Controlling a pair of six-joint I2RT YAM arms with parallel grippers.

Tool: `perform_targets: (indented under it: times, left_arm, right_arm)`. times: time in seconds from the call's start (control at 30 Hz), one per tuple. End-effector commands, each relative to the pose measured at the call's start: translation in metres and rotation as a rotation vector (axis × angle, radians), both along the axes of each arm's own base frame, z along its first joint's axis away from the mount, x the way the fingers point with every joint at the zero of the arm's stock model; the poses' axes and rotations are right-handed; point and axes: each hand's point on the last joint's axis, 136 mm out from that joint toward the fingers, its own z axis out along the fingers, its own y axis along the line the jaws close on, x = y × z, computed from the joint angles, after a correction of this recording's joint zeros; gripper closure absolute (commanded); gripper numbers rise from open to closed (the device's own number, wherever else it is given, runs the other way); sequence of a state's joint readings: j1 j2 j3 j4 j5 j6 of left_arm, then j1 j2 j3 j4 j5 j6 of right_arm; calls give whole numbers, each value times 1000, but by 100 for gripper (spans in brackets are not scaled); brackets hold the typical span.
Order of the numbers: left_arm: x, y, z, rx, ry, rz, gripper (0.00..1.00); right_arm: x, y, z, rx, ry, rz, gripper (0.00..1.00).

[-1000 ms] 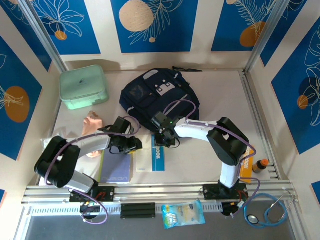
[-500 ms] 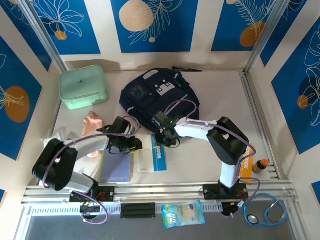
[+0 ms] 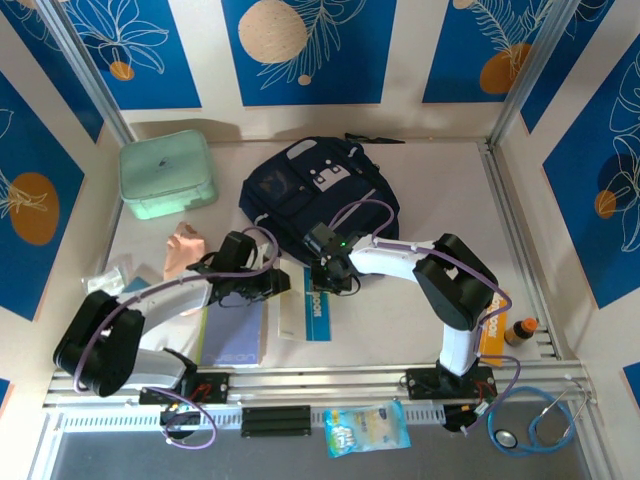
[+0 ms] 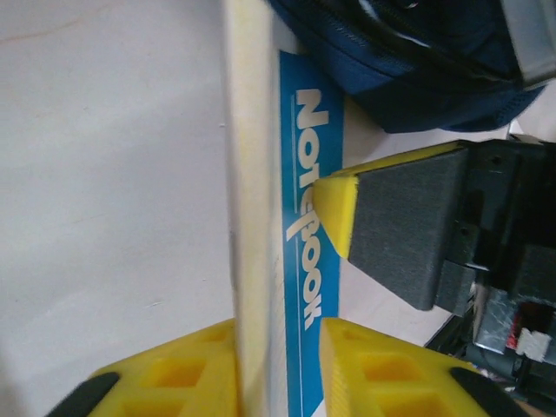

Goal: Pack the student bag
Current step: Pick up the book from the bottom-center of the table, then pass the book.

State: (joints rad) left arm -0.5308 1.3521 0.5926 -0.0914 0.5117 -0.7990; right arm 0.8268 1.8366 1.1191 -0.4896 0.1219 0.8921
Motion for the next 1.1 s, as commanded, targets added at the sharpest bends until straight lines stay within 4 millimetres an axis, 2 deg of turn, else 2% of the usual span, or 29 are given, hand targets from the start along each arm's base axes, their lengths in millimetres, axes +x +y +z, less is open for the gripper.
perform_targets:
  times: [0.0, 0.1, 0.17, 0.27, 0.37, 0.47, 0.6, 0.83, 0.93, 1.07]
  left_arm:
    - [-1, -1, -5, 19, 16, -9, 81]
    - [3, 2, -5, 44, 2, 6, 94]
    - [6, 8, -3, 82, -32, 15, 100]
    - [14, 32, -1, 221, -102, 55, 100]
    - [23, 53, 16, 321, -199, 97, 100]
    - [34, 66, 47, 357, -324, 147, 100]
    - [58, 70, 106, 326, -519, 228, 100]
    - [105, 54, 191, 160, -730, 390, 100]
    - [122, 47, 224, 22, -778, 492, 100]
    - [144, 39, 254, -103, -792, 593, 100]
  right_arm:
    - [-15, -12, -23, -57, 79, -16, 75]
    - [-9, -8, -6, -23, 13, -12, 76]
    - [-3, -2, 16, 27, -67, -2, 74]
    - [7, -1, 48, 84, -144, -27, 68]
    - [16, -4, 73, 148, -186, -54, 60]
    - [22, -8, 94, 206, -233, -72, 46]
    - [39, -9, 124, 352, -311, -99, 32]
    - [72, -12, 183, 695, -379, -159, 24]
    - [85, -14, 196, 812, -342, -262, 22]
    - [95, -7, 204, 931, -311, -343, 18]
